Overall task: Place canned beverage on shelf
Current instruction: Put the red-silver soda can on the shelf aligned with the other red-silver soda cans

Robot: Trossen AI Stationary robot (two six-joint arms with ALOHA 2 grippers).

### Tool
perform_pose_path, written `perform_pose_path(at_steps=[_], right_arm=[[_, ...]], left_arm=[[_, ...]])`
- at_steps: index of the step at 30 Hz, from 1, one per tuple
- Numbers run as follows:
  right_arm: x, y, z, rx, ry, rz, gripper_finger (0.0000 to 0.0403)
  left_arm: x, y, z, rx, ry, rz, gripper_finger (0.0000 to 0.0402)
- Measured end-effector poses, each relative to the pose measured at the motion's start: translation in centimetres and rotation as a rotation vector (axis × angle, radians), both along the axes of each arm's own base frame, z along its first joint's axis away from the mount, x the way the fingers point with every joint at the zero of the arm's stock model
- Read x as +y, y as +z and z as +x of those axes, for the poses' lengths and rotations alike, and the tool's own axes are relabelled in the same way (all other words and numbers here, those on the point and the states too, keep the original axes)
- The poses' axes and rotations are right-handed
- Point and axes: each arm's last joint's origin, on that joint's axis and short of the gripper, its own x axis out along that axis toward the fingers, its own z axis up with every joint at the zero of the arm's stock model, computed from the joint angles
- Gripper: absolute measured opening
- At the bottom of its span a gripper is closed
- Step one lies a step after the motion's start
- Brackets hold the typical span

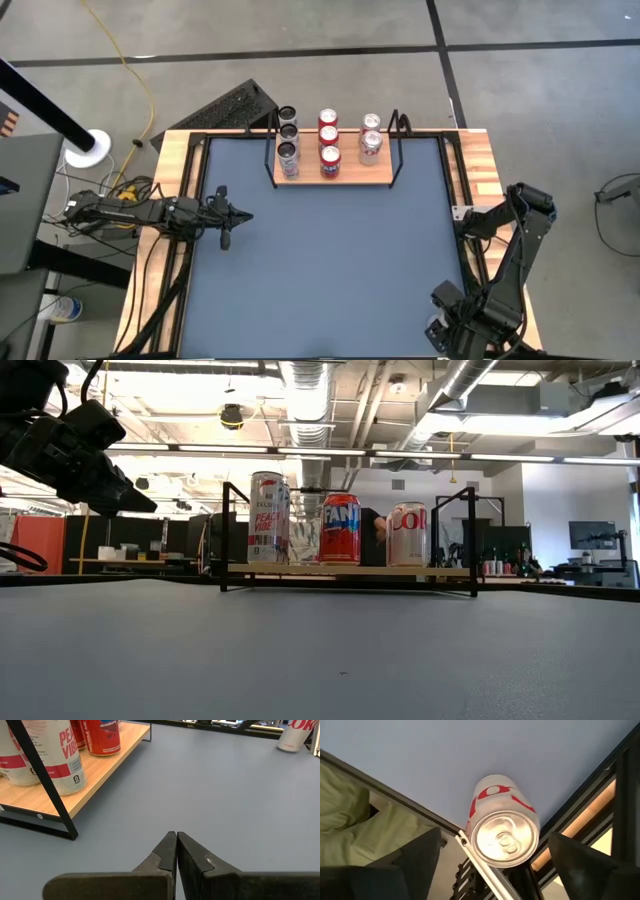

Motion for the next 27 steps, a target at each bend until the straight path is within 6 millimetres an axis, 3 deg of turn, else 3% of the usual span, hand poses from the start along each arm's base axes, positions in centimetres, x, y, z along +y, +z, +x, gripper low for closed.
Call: perform_pose_path(at_steps=[4, 13, 21, 27], right_arm=[[0.0, 0.0, -0.1, -0.001, 0.006, 0.0, 0.0378], [0.3, -0.1, -0.9, 0.02, -0.079, -0.019, 0.0375], [0.5, -3.0, -1.0, 0.07, -0.049, 0.024, 0.0374], [0.4, -3.3, -1.0, 0.074, -0.033, 0.018, 0.0374]], left_arm=[[0.0, 0.0, 0.0, 0.0, 0.0, 0.0, 0.0], [0.0, 0.0, 0.0, 0.0, 0.0, 0.0, 0.0], [0.0, 0.0, 0.0, 0.0, 0.0, 0.0, 0.0], [0.0, 0.0, 0.0, 0.0, 0.0, 0.0, 0.0]])
